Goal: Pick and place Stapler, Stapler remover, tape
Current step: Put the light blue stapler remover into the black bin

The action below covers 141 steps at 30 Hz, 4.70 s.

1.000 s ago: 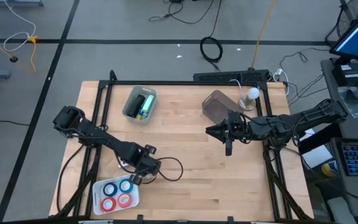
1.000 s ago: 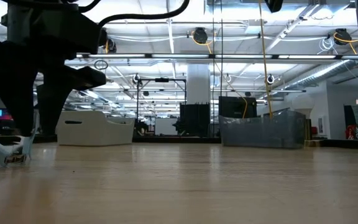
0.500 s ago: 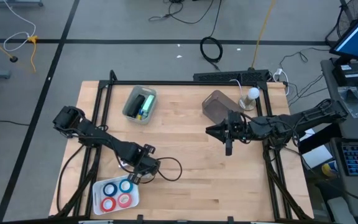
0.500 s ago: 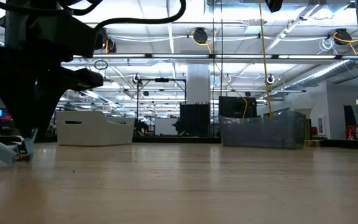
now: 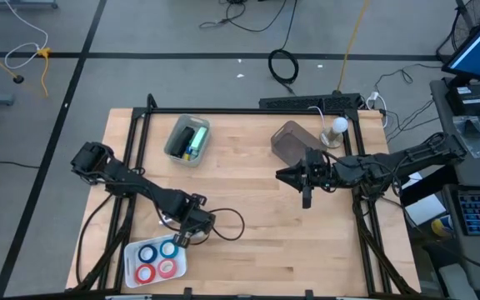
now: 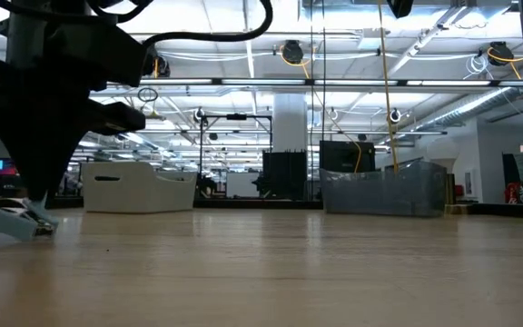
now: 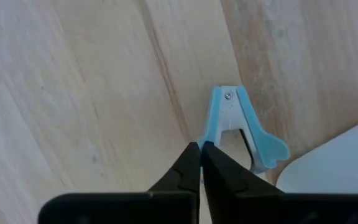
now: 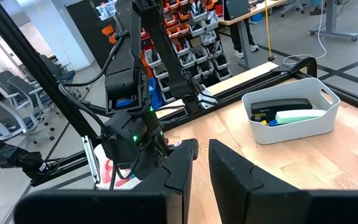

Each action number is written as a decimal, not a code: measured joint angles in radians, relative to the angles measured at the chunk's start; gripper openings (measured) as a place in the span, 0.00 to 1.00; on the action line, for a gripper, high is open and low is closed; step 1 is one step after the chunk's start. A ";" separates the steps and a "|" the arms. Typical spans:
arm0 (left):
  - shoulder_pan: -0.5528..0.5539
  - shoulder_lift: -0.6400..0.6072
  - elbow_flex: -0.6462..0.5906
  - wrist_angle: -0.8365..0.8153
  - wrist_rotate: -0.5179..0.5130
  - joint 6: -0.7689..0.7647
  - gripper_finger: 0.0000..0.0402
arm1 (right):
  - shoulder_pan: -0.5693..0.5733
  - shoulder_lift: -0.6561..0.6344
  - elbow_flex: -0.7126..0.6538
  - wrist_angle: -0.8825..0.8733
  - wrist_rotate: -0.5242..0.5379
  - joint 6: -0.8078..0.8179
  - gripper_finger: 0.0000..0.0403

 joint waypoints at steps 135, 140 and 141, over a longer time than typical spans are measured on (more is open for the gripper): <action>0.339 -0.195 0.081 1.211 -0.033 -0.163 0.06 | -0.042 0.074 0.000 0.281 -0.198 -0.153 0.00; 0.346 -0.195 0.081 1.186 -0.042 -0.132 0.06 | -0.042 0.067 0.000 0.259 -0.173 -0.145 0.00; 0.349 -0.195 0.081 1.179 -0.042 -0.126 0.06 | -0.042 0.062 0.000 0.251 -0.171 -0.145 0.00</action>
